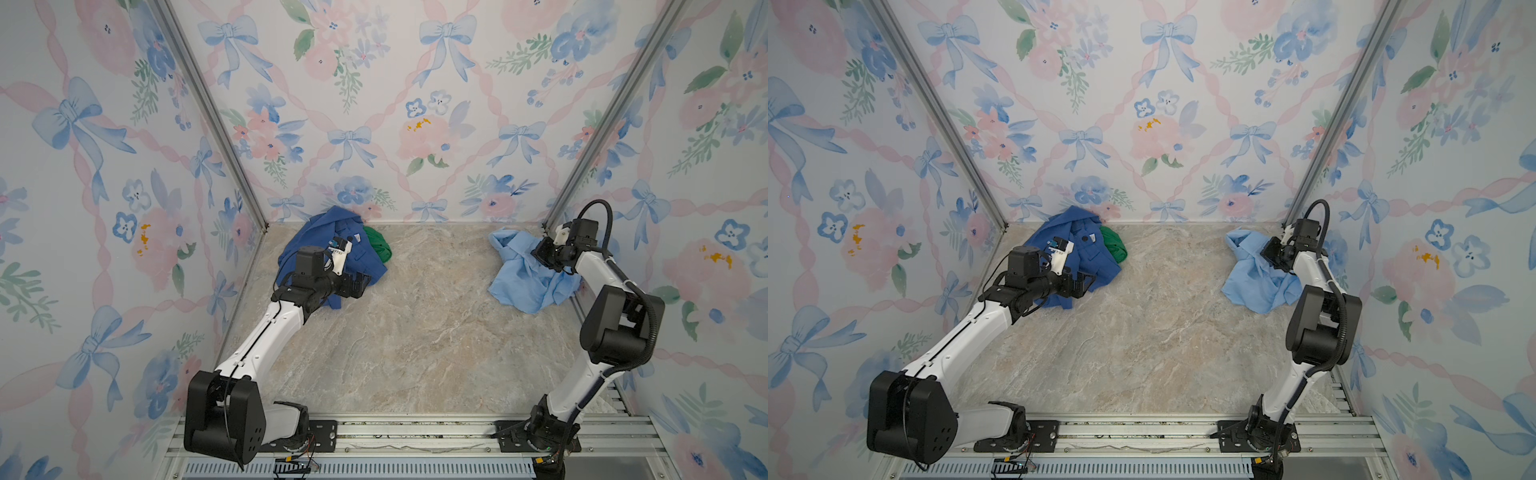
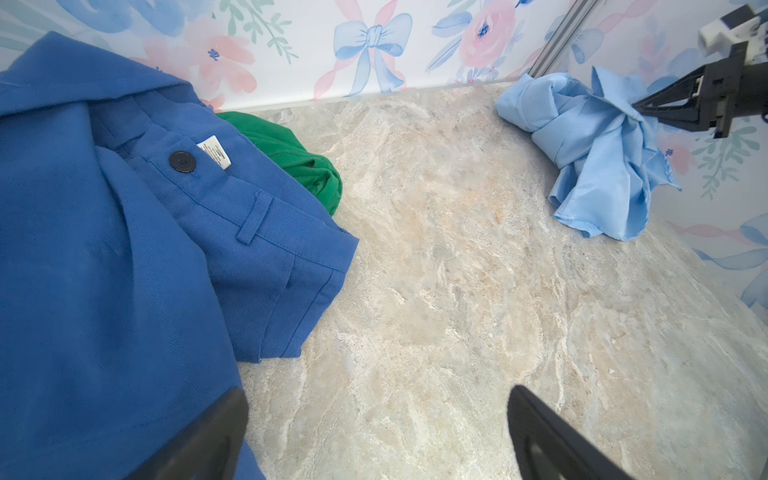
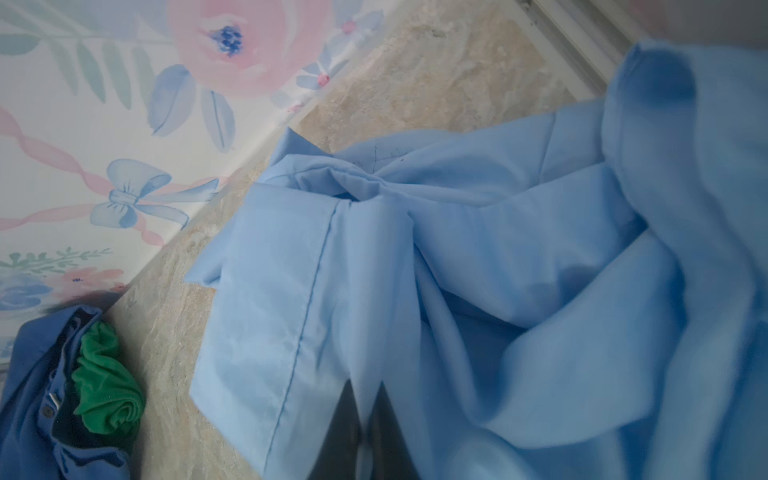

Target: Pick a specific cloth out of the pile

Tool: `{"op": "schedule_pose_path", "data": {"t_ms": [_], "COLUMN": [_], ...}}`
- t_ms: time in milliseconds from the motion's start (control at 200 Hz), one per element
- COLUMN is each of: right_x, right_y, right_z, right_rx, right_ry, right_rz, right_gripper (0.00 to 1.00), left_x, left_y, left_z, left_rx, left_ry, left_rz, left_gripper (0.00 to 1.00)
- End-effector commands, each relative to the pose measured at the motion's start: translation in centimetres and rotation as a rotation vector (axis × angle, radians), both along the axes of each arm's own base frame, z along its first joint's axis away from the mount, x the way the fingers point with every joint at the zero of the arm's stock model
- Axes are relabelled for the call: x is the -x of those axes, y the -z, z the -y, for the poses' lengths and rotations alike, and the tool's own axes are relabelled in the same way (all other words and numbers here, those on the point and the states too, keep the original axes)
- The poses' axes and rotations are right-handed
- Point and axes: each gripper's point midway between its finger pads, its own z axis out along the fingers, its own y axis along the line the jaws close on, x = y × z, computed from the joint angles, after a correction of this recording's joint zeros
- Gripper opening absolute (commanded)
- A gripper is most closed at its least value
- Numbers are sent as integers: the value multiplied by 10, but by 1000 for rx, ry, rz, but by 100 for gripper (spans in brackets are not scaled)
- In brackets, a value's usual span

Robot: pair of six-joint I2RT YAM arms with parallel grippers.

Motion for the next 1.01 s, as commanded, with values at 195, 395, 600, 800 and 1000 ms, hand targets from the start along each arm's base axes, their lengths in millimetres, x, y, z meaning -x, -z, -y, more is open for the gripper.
{"op": "schedule_pose_path", "data": {"t_ms": [195,395,600,800,1000], "right_x": [3,19,45,81,88], "right_y": [62,26,-34,-18,-12], "right_z": [-5,5,19,60,39], "right_rx": [-134,89,409,327,284], "right_ry": [74,67,99,259,115], "right_rz": [-88,-66,-52,-96,-33], "right_gripper": [55,80,88,91,93], "left_x": [1,0,0,0,1], "left_y": [-6,-3,-1,-1,1], "left_z": [9,9,11,11,12], "left_rx": [9,1,3,1,-9], "left_ry": [25,23,29,29,30], "left_rz": [4,1,-5,-4,-5], "left_gripper": [98,98,98,98,98]}}
